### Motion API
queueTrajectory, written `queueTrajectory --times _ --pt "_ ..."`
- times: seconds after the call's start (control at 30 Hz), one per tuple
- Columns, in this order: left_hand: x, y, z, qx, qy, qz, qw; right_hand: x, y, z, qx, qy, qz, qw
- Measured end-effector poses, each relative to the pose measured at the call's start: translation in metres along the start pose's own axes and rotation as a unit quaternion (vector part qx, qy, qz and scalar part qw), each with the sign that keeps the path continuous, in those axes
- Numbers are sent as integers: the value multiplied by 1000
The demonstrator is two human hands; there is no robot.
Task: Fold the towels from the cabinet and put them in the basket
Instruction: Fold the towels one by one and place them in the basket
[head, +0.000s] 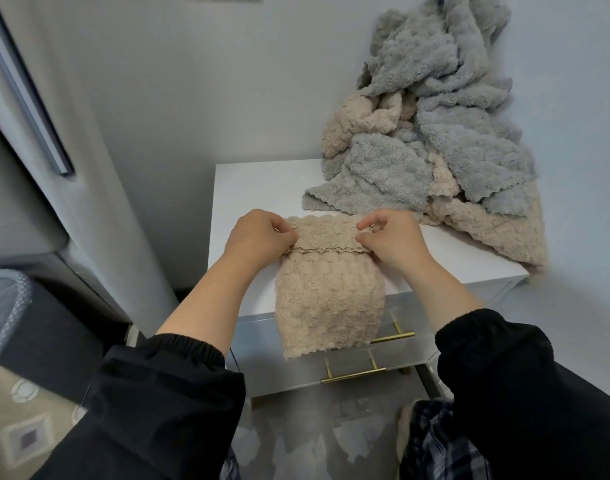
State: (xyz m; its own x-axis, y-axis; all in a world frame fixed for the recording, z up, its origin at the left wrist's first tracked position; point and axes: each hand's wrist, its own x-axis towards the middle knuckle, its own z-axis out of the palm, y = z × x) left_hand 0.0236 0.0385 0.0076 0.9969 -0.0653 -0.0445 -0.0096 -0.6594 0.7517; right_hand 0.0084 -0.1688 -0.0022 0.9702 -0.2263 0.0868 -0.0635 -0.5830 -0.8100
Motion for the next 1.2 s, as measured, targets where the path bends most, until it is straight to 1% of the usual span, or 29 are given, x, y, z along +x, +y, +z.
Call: queueTrajectory --times 0.1,0.2,0.43,0.53,0.6,0.7,0.77,0.87,0.93,1.03,1.2 --pt "4 -3 4 36 19 4 999 0 2 4 -45 6 -6 999" --pt "6 -3 3 85 24 11 996 1 3 1 -68 -14 -3 998" --pt "6 -1 0 63 -34 34 997 5 7 -12 1 -99 14 995" --pt "7 -2 -1 62 -51 23 996 7 6 -15 41 -135 61 988" --pt "6 -2 -3 49 -57 26 997 8 8 -16 48 -144 85 985" --pt "6 -1 -3 20 -46 37 998 6 5 -18 49 -116 98 987" --pt "7 2 -4 -12 -34 36 999 4 2 -21 76 -97 101 987" --pt "6 6 -7 -96 -11 30 995 1 -3 -22 125 -81 88 985" --pt "8 5 -8 -125 9 38 991 1 -6 -21 159 -74 79 981" --pt "11 1 -9 -132 30 57 989 2 -10 -18 186 -59 61 979" --pt "10 2 -8 -110 68 86 988 2 -10 -15 185 -17 16 982"
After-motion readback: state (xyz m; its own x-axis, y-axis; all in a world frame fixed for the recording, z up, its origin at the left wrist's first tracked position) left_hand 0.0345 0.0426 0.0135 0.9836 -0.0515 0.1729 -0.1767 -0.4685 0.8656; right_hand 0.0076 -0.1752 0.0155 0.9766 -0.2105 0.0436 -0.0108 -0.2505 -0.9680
